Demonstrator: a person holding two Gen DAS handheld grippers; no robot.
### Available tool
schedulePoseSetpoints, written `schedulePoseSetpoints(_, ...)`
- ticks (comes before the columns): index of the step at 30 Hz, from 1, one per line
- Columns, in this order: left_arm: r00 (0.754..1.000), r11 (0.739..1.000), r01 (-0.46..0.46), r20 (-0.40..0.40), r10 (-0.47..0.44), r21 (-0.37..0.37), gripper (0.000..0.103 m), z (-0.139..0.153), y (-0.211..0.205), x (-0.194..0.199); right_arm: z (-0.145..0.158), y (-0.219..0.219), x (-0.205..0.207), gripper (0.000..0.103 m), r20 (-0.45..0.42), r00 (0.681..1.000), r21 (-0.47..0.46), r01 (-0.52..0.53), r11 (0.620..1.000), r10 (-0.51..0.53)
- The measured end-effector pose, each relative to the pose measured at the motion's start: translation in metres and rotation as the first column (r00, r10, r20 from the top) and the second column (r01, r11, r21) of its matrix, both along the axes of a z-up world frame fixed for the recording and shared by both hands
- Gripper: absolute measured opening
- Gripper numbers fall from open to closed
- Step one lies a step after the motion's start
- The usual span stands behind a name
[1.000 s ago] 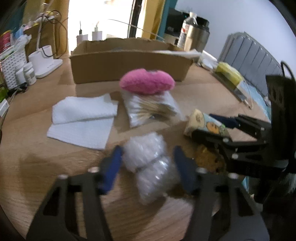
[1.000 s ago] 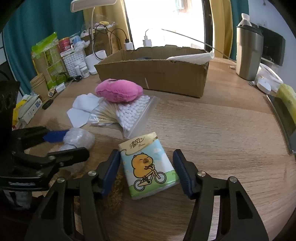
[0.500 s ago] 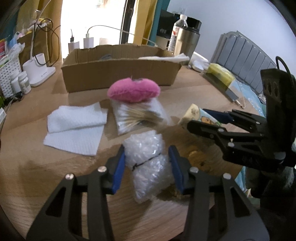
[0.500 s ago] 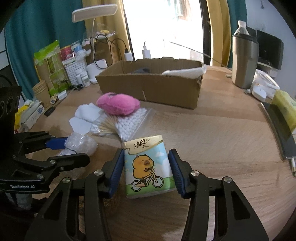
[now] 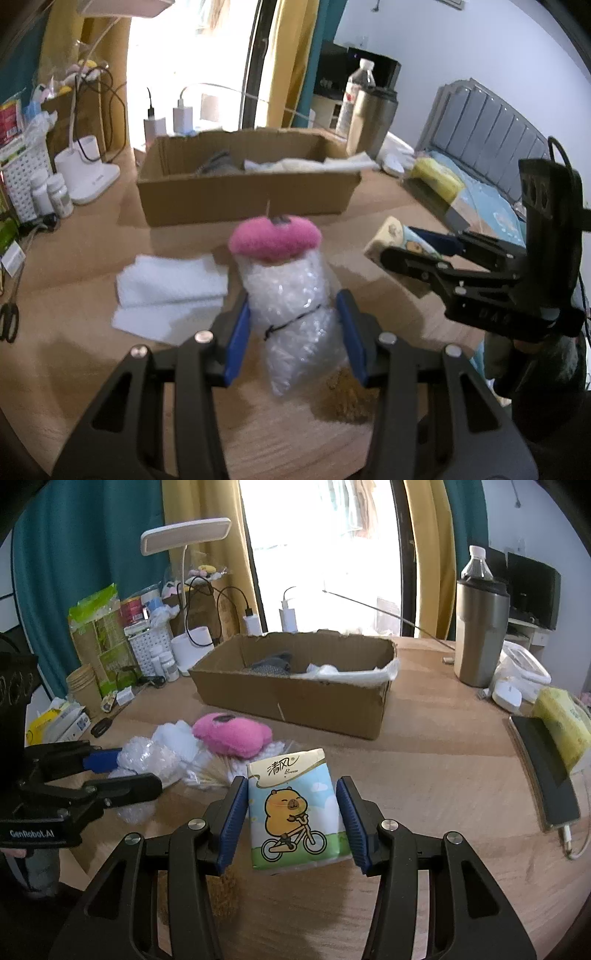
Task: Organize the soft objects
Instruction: 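Carry the tissue pack and bubble-wrap bag over the box with both tools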
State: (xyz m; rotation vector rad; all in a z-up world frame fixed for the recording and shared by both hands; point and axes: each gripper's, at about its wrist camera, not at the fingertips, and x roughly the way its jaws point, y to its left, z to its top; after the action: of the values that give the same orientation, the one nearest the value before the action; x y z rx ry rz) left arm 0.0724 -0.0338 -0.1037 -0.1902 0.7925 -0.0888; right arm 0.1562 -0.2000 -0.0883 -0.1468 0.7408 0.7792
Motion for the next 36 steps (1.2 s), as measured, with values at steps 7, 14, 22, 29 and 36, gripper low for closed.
schedulePoseSetpoints(7, 0.999, 1.000, -0.016, 0.047, 0.016, 0.003, 0.047, 0.019, 0.009, 0.005, 0.013, 0.003, 0.008, 0.052, 0.027, 1.000, 0.005, 0.002, 1.000, -0.003)
schedulePoseSetpoints(14, 0.998, 1.000, -0.011, 0.067, 0.011, 0.001, 0.047, 0.029, 0.014, 0.013, 0.023, 0.008, 0.016, 0.052, 0.047, 0.999, 0.009, 0.008, 1.000, -0.008)
schedulePoseSetpoints(22, 0.996, 1.000, -0.001, 0.094, 0.000, 0.014, 0.047, 0.043, 0.021, 0.025, 0.032, 0.011, 0.028, 0.052, 0.065, 0.998, 0.014, 0.017, 1.000, -0.018)
schedulePoseSetpoints(29, 0.993, 0.999, -0.008, 0.117, 0.004, 0.033, 0.047, 0.051, 0.026, 0.036, 0.037, 0.016, 0.036, 0.052, 0.078, 0.997, 0.011, 0.018, 1.000, -0.019)
schedulePoseSetpoints(36, 0.992, 0.999, 0.005, 0.128, -0.009, 0.031, 0.047, 0.056, 0.029, 0.050, 0.041, 0.023, 0.049, 0.052, 0.084, 0.996, 0.009, 0.022, 1.000, -0.023)
